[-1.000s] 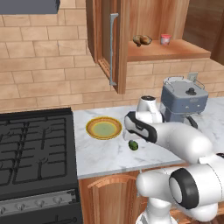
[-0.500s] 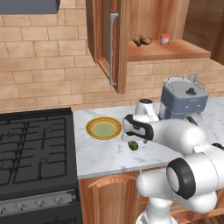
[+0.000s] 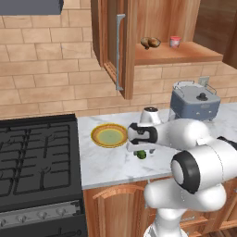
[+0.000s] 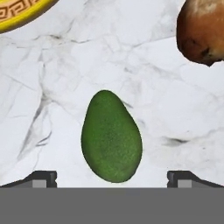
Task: Pick the avocado and bread from the counter and place them on the plate. Then pick the jam from the cabinet and place it next to the plate. Lastly close the cabinet door.
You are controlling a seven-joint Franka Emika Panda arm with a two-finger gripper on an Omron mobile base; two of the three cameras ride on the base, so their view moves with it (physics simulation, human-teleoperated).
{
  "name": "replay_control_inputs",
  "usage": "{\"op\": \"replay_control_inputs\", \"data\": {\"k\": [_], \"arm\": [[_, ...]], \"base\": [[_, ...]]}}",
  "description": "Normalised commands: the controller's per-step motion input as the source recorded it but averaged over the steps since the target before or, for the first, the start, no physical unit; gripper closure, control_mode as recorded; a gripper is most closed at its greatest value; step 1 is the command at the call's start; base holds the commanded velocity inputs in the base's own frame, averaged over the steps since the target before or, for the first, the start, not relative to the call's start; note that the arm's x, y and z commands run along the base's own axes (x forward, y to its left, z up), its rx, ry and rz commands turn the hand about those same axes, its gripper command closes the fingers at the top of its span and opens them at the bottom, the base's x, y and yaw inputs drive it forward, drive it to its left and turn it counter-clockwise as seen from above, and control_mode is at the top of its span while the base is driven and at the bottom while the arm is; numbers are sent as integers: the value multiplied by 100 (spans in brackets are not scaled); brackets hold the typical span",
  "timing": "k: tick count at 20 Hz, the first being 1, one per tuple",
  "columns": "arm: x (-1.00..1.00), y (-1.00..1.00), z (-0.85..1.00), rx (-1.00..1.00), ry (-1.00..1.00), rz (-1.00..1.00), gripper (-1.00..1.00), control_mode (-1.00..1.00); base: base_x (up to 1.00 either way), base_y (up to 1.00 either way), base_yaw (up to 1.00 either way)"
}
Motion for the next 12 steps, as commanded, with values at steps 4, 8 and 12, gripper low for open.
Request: {"op": "replay_control_inputs", "data": {"k": [4, 8, 12], "arm": [[20, 1, -18, 0, 4, 0, -100, -100], [17, 0, -14, 0, 2, 0, -100, -100], [13, 1, -16, 0, 1, 0, -100, -100]], "base": [[0, 0, 0], [0, 0, 0], [0, 0, 0]]}}
